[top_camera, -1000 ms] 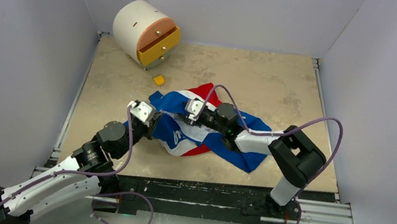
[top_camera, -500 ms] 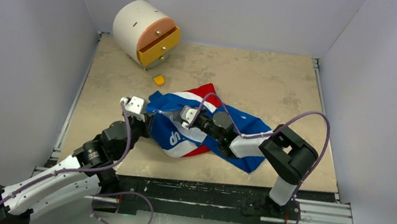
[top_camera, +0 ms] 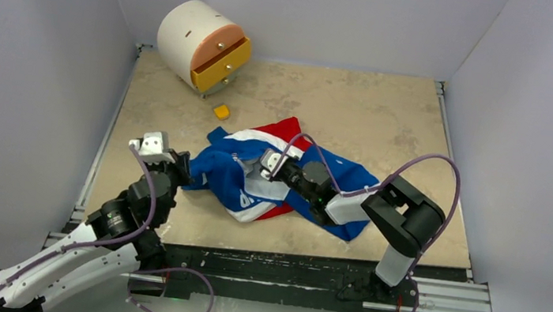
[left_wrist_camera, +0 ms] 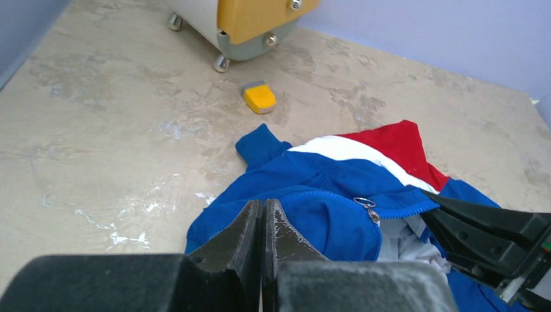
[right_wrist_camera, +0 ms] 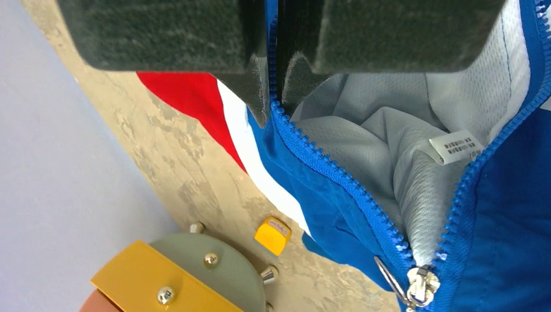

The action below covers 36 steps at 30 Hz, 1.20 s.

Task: Zip up the jacket
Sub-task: Pick up the jacket from the center of the board.

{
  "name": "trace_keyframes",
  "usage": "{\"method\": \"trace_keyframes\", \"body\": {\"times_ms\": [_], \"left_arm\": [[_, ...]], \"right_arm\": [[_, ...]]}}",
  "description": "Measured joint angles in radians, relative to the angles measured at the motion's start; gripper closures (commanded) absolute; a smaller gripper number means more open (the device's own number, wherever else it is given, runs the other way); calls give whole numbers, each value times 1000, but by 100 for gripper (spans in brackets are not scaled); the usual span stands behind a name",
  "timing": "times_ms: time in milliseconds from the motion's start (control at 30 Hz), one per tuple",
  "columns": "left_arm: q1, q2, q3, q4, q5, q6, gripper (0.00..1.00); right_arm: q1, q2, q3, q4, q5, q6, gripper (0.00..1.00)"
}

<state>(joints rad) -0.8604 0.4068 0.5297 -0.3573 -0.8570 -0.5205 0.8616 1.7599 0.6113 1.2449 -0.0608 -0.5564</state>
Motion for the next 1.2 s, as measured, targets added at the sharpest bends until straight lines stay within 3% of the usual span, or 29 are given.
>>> {"method": "trace_keyframes", "body": {"times_ms": [133, 233, 367, 467, 600, 733, 867, 967, 1067, 1200], "left_arm": [[1, 2, 3, 11, -23, 20, 100], [1, 0, -2, 83, 41, 79, 60], [1, 9, -4, 170, 137, 112, 38], [1, 63, 10, 194, 193, 110, 36], [1, 191, 67, 154, 212, 63, 36], [1, 269, 100, 85, 183, -26, 35], [21, 245, 100, 47, 166, -93, 35], [87, 237, 100, 50, 198, -116, 33], [228, 272, 100, 64, 298, -127, 32], [343, 341, 100, 62, 408, -141, 31]], "right_arm": [[0, -3, -12, -1, 14, 0, 100], [1, -19, -26, 1, 2, 4, 100], [2, -35, -51, 43, -41, 7, 100], [10, -35, -84, 91, -92, 7, 99], [52, -58, -122, 97, -146, 3, 72], [97, -163, -169, 37, -168, 19, 52], [120, -325, -215, -90, -148, 83, 44], [120, -468, -221, -205, -138, 139, 33], [120, -553, -210, -273, -149, 167, 21], [120, -486, -118, -317, -188, 162, 12]]}}
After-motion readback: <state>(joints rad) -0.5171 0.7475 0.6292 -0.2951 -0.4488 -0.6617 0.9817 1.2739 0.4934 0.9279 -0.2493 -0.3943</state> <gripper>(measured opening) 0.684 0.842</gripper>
